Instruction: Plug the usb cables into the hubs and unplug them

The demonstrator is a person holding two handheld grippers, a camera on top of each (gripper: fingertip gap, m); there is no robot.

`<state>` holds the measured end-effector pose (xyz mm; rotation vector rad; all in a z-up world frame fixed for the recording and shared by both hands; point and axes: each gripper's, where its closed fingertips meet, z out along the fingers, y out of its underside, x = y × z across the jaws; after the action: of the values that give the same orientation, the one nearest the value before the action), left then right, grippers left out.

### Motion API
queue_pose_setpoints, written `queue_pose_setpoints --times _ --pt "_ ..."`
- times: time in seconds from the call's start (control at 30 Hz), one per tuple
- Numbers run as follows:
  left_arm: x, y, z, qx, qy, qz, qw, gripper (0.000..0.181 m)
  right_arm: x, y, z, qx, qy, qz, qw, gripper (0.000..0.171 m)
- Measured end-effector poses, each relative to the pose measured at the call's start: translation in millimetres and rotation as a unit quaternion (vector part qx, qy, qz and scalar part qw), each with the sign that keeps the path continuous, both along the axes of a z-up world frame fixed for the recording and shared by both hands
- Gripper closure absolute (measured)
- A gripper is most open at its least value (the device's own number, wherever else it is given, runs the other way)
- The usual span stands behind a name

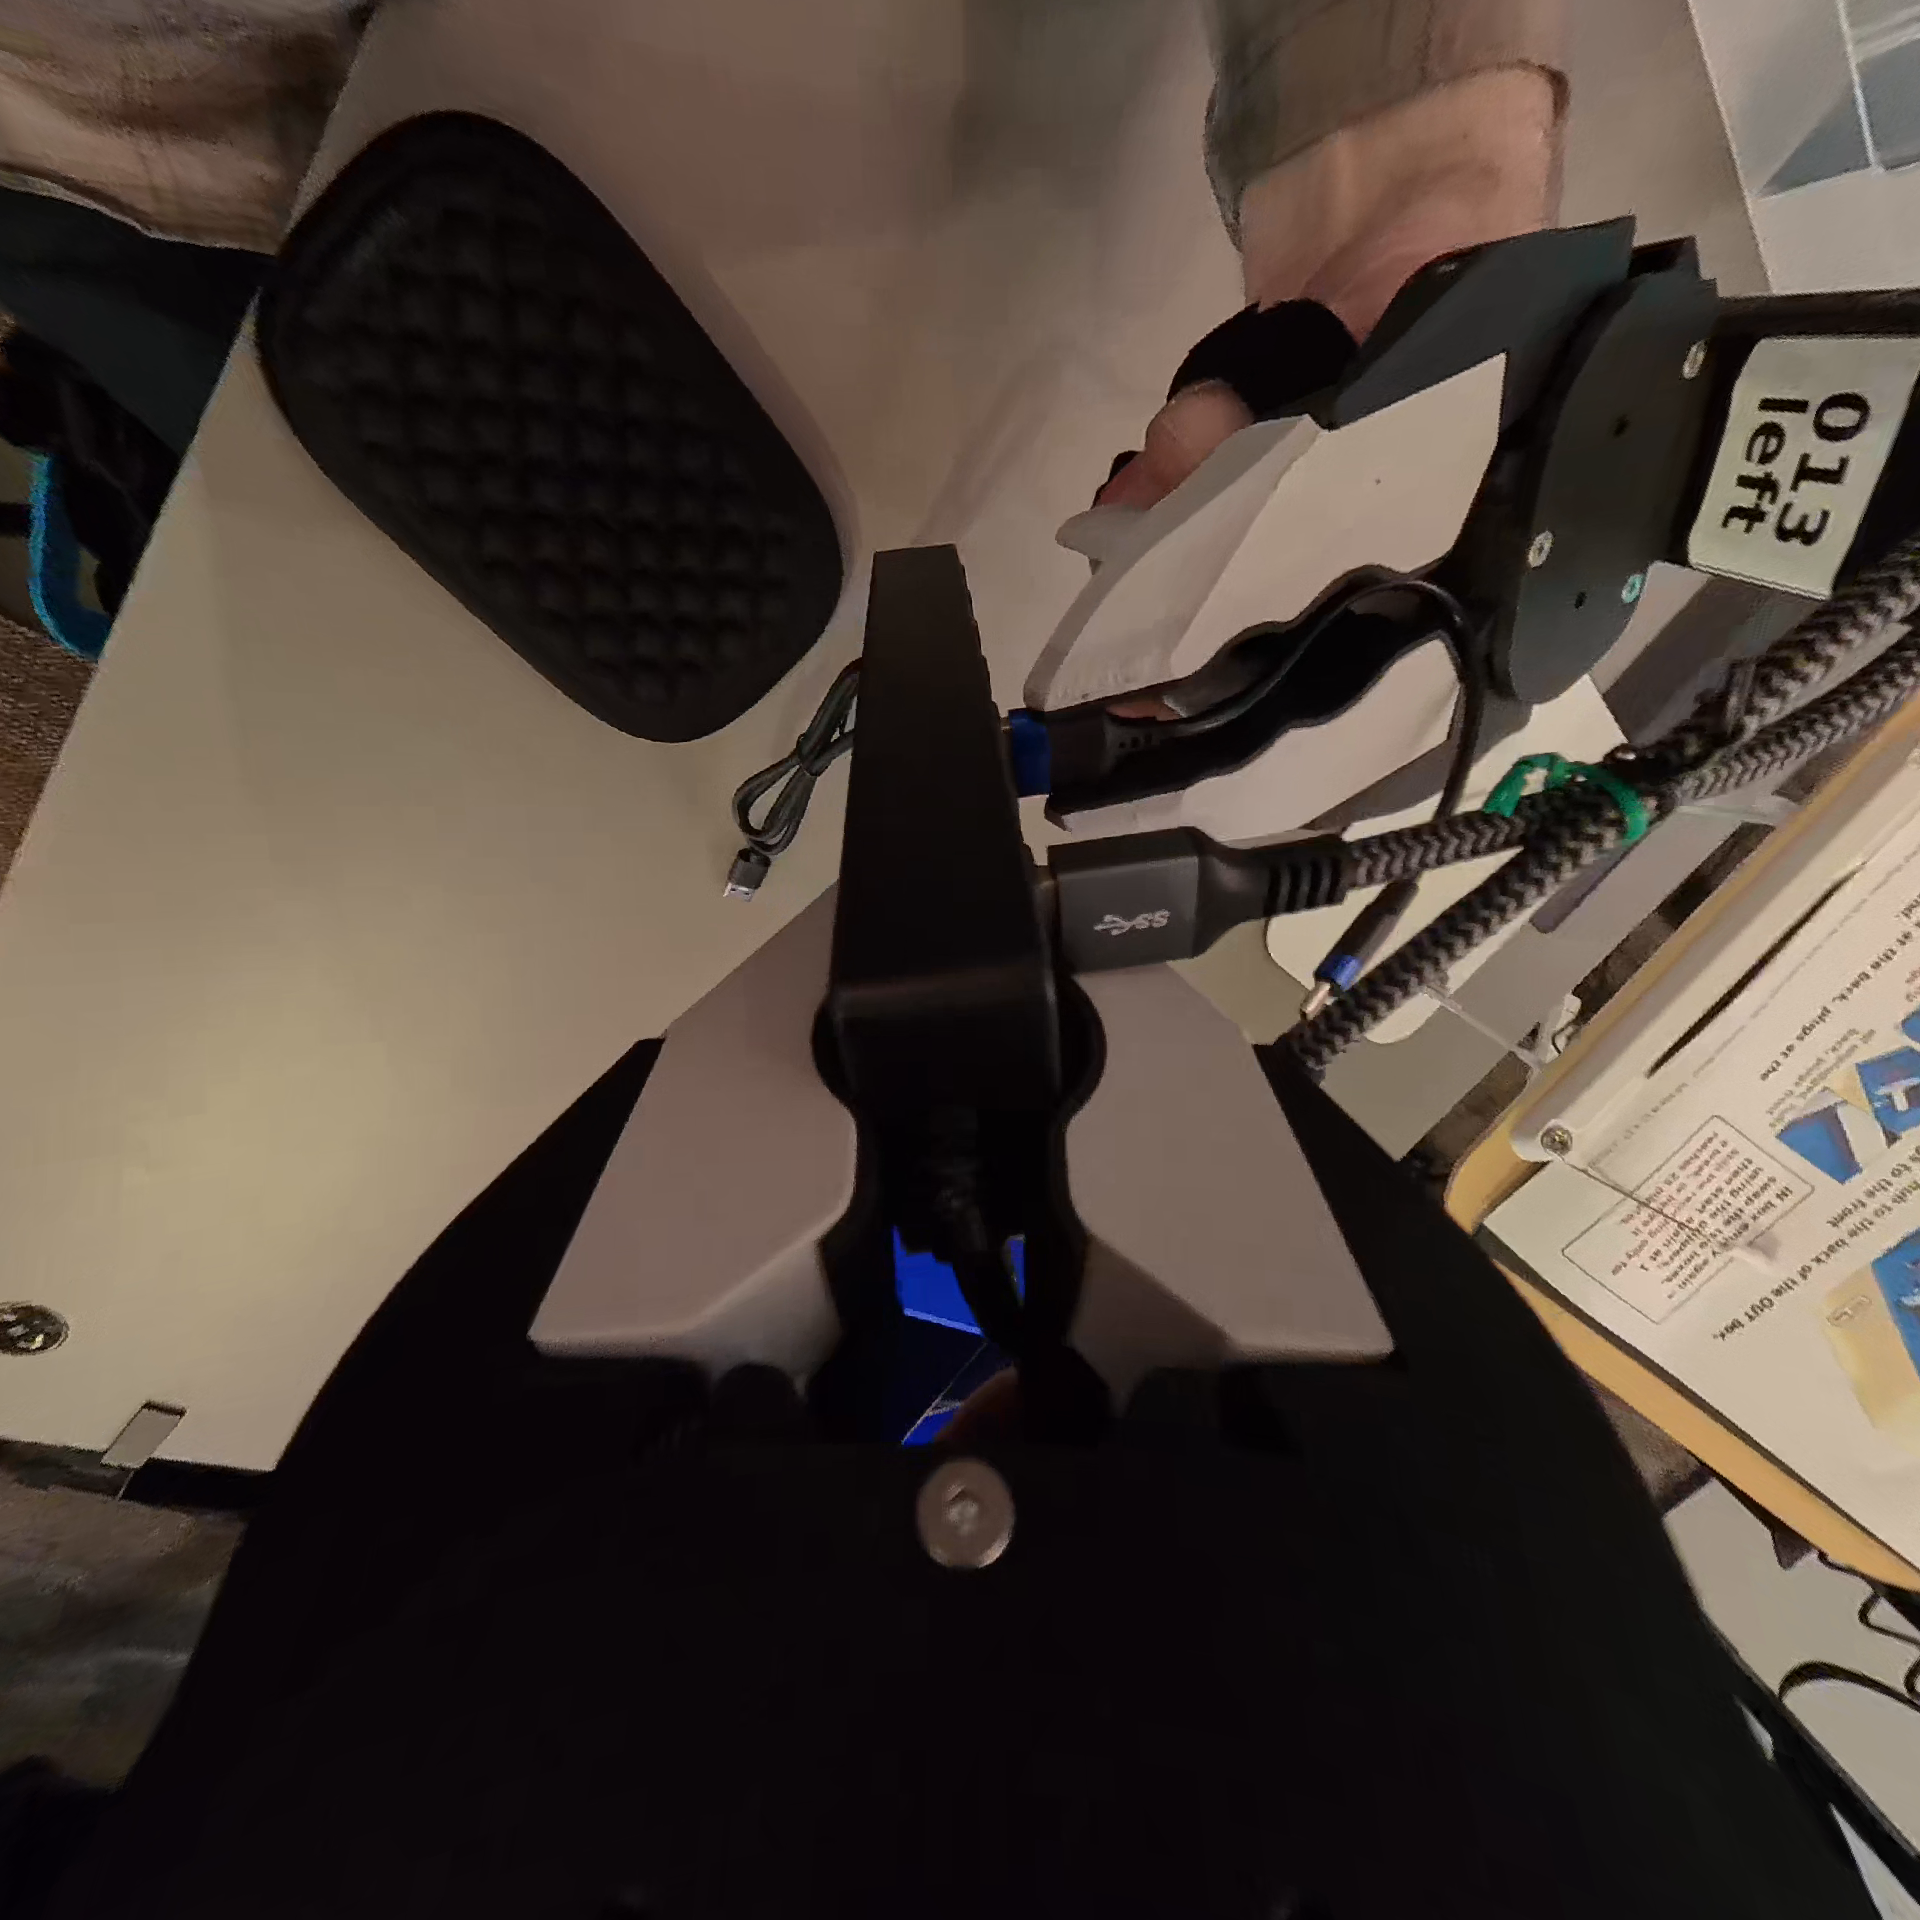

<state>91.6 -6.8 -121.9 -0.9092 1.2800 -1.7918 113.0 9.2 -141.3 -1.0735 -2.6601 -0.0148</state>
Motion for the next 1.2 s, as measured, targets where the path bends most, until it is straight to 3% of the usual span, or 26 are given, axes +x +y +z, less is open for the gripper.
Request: queue_pose_setpoints --times 0.5,0.63,0.77,0.93,1.03,1.2 --pt "1.9 8.1 -3.3 0.019 0.013 0.029 0.999 0.163 0.8 5.4 -3.9 0.018 0.019 -0.035 0.999 0.148" --pt "-1.7 33.3 -8.0 0.068 0.038 0.112 0.991 0.137 11.8 26.4 4.6 0.052 0.023 -0.082 0.995 0.148" --pt "5.7 65.2 -22.0 0.189 0.091 0.265 0.941 0.115 19.4 52.2 13.9 0.074 0.063 -0.167 0.981 0.148" --pt "13.2 93.7 -32.4 0.342 0.133 0.428 0.826 0.14 10.5 61.4 12.6 0.077 0.119 -0.228 0.963 0.148" --pt "14.6 95.9 -37.1 0.401 0.149 0.459 0.779 0.154 3.9 62.4 12.6 0.082 0.149 -0.231 0.958 0.148" --pt "9.5 112.0 -44.2 0.422 0.177 0.495 0.739 0.156 5.0 75.6 4.9 0.143 0.169 -0.226 0.949 0.142"
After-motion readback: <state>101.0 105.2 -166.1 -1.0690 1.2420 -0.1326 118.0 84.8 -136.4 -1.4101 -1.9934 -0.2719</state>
